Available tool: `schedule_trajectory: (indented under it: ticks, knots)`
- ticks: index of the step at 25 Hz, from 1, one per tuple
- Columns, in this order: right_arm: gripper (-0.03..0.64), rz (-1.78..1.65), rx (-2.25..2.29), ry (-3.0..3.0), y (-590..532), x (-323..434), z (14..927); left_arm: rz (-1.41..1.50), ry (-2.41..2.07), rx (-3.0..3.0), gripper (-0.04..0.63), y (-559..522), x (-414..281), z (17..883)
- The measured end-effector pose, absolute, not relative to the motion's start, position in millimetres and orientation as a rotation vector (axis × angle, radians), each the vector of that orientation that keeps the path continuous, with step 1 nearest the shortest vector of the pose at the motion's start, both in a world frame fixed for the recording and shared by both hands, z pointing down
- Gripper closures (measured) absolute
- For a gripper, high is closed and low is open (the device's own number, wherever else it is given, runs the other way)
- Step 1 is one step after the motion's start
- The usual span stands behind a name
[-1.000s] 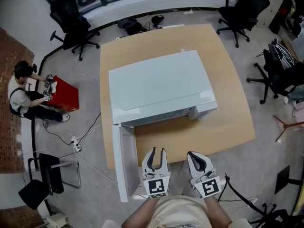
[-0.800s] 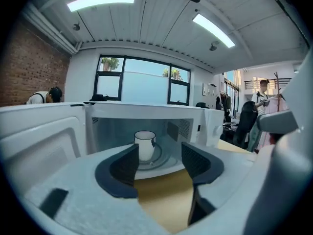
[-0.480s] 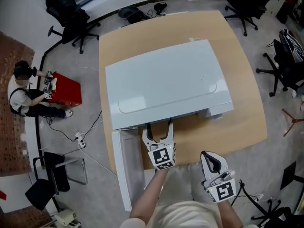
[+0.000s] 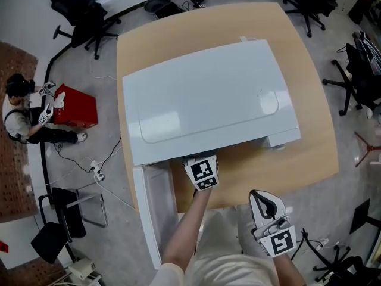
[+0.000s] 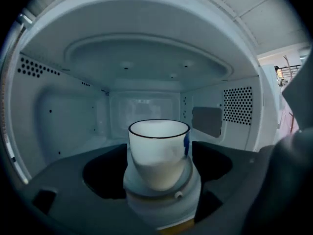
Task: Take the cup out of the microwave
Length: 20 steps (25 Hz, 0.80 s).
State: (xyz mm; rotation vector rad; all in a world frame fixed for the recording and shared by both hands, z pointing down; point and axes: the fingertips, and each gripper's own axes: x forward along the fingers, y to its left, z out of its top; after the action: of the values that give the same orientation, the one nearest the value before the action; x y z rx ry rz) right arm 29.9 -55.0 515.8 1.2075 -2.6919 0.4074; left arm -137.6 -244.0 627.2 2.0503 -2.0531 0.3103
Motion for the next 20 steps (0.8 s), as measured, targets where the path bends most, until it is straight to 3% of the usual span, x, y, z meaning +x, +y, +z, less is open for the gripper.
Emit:
schedule_trajectory:
  ticks: [6,9,20]
  knots:
    - [0.611,0.43,1.188,-2.684,-54,29,519,0.419,-2.099,1.983,0.17,-256,-144,637]
    - [0.611,0.455,1.23,-2.681,-55,30,518,0.492,-2.11,1.94,0.204,-256,-143,645]
    - [0.611,0.44,1.225,-2.717,-49,22,510,0.505,-2.064,2.0,0.21,-242,-142,642]
